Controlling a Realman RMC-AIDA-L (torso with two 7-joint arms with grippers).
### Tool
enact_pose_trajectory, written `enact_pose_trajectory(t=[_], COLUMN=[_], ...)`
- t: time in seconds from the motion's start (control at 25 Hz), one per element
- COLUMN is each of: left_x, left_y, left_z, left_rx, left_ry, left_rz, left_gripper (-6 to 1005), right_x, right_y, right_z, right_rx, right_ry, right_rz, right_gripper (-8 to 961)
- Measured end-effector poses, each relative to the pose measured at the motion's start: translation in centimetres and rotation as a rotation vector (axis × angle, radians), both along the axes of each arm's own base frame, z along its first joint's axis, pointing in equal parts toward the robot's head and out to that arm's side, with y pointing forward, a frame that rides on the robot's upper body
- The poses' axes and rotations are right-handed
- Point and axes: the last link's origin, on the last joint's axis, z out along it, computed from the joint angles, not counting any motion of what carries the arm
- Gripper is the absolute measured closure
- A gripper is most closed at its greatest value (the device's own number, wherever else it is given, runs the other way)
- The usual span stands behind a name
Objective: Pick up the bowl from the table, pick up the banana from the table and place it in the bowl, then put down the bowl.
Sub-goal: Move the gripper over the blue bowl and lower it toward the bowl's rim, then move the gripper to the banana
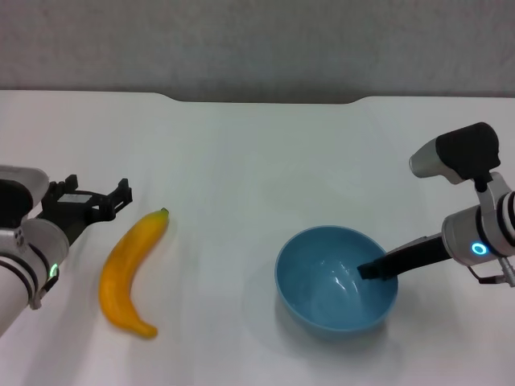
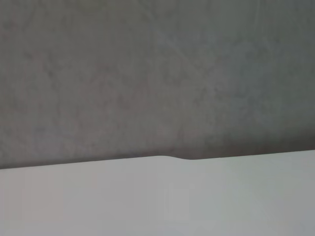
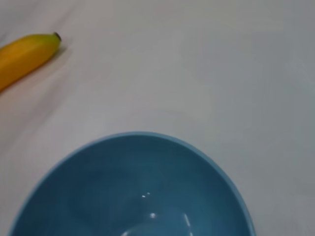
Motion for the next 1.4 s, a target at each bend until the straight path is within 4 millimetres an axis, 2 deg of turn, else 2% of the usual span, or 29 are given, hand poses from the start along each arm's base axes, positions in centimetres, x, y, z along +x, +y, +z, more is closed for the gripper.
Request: enact_pose_trajectory(t=[0.08,0.52,0.72,0.92,1.2,1.4], left_x=[-0.1,-0.3,-0.5,-0.5,-0.1,0.0], left_y=[0.0,-0.1,-0.2,-0.3,-0.3,-0.6], left_z=[0.1,0.2,0.1,-0.1,-0.7,-1.6], left_rx=[0.004,0.009,0.005,-0.004,-0.048,-0.108], left_ry=[-0.007,-0.015,-0.017,-0.015,-0.011,0.032], left_rz=[0.005,0.014,0.021,0.021,0.024,0.014], left_gripper=[104,103,103,103,103,102], right_x=[0.1,0.6,0.8,0.7,0.2,0.1], right_y=[0.1,0.0,0.2,0.3,0.6,1.0], right_z=[-0.1,-0.3,-0.2,0.1,2.3,2.8], right_rx=[0.010,0.022,0.047,0.068,0.195,0.251], right_ry=[-0.014,-0.044,-0.046,-0.032,0.041,0.061], right_rz=[0.006,0.021,0.027,0.035,0.072,0.084], right_gripper=[698,800,912,915,918,917])
